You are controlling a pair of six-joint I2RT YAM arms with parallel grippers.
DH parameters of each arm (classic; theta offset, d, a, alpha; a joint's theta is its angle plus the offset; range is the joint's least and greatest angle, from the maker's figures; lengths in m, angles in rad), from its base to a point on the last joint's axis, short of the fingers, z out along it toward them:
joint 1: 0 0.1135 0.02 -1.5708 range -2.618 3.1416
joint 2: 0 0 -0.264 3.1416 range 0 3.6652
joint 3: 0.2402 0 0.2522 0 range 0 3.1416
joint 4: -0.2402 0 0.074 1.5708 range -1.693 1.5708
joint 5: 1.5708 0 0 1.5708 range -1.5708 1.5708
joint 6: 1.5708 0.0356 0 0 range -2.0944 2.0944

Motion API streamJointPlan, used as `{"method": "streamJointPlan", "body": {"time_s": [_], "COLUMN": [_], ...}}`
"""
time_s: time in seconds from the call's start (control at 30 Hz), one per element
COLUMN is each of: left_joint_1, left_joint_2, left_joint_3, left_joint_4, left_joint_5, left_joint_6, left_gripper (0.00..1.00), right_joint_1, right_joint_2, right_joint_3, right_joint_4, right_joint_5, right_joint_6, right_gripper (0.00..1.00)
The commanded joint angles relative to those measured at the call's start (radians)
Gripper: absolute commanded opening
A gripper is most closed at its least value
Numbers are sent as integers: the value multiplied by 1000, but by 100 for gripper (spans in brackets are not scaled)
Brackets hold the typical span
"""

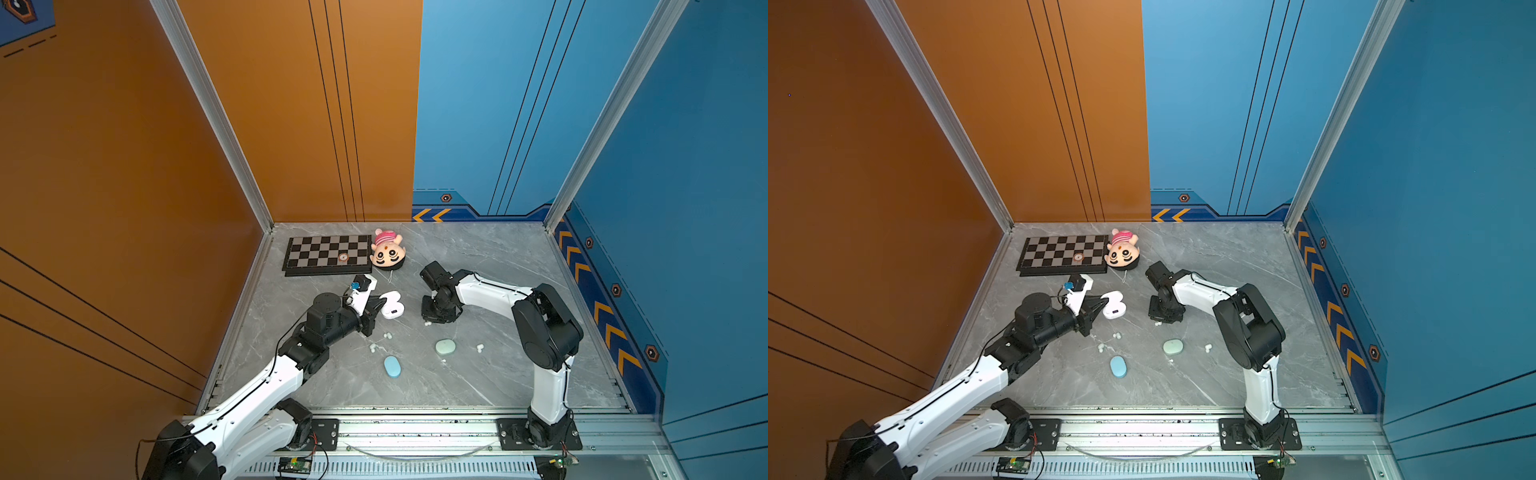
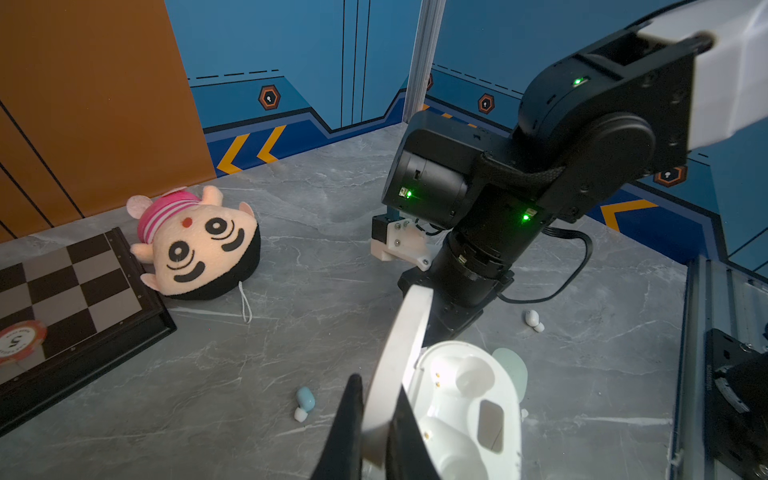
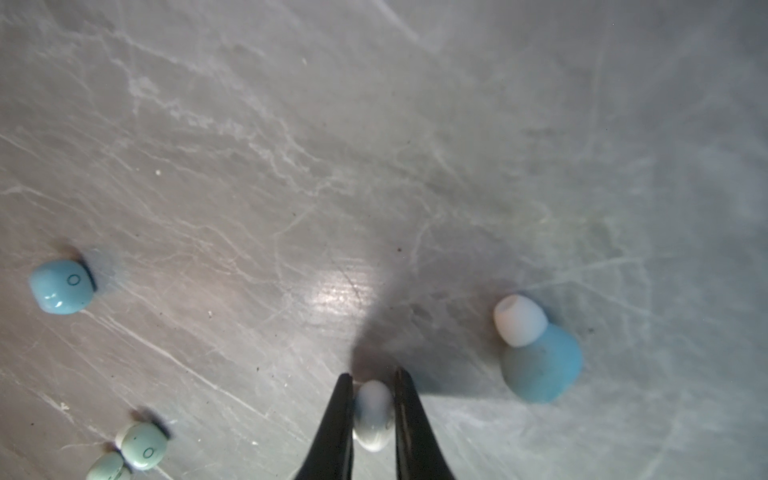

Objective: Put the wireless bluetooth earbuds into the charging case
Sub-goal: 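Lower the right gripper and grasp a white earbud on the table, then carry the white earbud with the right gripper to the open case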

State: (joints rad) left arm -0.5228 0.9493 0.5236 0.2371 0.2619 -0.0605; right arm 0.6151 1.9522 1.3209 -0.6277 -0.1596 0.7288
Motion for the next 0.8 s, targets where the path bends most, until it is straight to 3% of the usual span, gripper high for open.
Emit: {"method": "streamJointPlan", "body": {"time_s": [0.0, 0.77], "left_joint_1": [-2, -87], "left_joint_2": [27, 485], "left_joint_3": [24, 143], "left_joint_4": [35, 318], "left_joint_5": [12, -103], "left_joint_6": [25, 85], "left_gripper": [0, 0], "right_joint_1": [-16, -40], "right_joint_2": [-53, -289], "right_joint_3": [4, 57], "right_joint_4": [-20, -130], "right_joint_5": [6, -81], "right_joint_6": [-35, -129], "right_gripper": [13, 13]}}
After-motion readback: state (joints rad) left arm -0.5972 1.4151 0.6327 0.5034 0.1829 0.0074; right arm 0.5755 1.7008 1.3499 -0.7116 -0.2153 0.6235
